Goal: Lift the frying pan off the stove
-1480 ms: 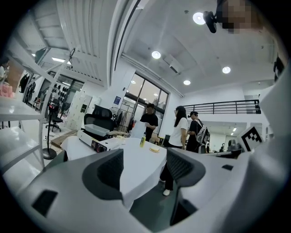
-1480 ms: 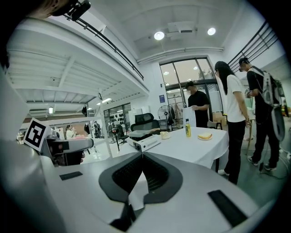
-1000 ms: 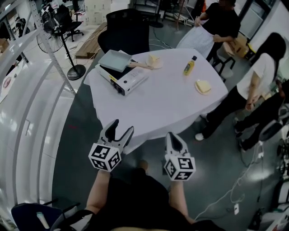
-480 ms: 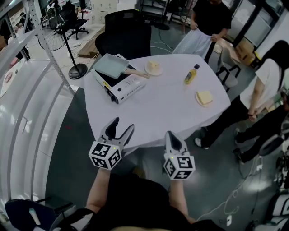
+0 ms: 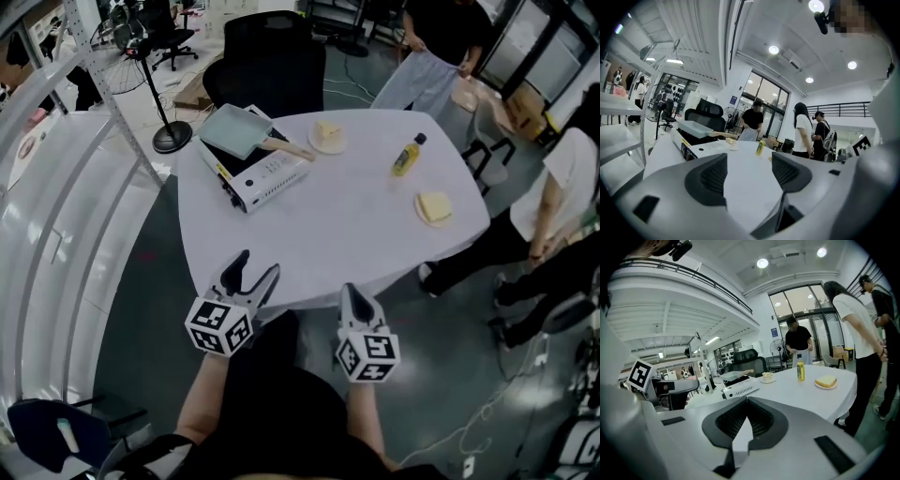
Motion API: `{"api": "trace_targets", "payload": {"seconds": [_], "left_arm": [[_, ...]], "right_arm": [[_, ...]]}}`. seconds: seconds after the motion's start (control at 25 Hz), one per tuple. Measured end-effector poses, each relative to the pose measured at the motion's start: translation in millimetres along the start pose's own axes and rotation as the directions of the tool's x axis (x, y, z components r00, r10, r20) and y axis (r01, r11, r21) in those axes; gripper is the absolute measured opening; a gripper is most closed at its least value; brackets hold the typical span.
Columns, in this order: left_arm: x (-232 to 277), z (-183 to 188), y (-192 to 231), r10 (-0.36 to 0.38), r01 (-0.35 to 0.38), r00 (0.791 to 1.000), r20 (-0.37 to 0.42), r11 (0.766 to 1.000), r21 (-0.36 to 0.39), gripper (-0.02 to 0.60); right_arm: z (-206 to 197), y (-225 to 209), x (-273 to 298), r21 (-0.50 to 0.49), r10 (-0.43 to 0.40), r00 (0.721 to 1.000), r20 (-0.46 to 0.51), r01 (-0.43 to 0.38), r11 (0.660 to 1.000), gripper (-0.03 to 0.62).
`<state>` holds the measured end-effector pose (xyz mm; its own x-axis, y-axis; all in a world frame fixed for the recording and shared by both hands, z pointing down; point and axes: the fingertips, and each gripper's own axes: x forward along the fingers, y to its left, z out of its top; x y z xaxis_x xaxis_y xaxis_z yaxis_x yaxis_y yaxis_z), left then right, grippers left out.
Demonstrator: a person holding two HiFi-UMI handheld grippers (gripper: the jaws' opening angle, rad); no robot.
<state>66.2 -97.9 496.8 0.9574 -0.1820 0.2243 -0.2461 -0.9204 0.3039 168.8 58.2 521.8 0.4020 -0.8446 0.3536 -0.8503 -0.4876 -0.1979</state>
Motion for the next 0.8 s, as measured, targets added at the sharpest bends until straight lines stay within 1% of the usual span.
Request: {"api": "trace_targets", "payload": {"seconds": [0.12,0.32,0.52,0.68,0.8], "left_arm": [[11,0,4,0.007,-0.007,1.0,-0.003,1.0,-0.004,0.282],[41,6,4,0.0,0.0,1.0,-0.003,1.0,-0.009,0.282],[79,23,14,0.013,-0.012,1.0,0.009,0.999,-0.038,0.282],[110,38,17,0.011,-0.009,1.0,0.026,0.998,-0.068,0.282],[126,44,23,0.023,-0.021,0.999,0.028,0.997,-0.079,0.282]], "right_arm": [[0,-3,8,-0.007,0.011,1.0,-0.013,-0.011,1.0,0.006],[8,-25,28,-0.008,0.013,1.0,-0.025,-0.014,1.0,0.006],[36,-40,55,-0.039,0.038,0.999,-0.02,-0.039,0.998,0.006],[57,-65,77,-0.05,0.026,0.999,-0.02,-0.027,0.998,0.006],[70,-76,90,-0.058,0.026,0.999,-0.02,-0.027,0.998,0.006]]}}
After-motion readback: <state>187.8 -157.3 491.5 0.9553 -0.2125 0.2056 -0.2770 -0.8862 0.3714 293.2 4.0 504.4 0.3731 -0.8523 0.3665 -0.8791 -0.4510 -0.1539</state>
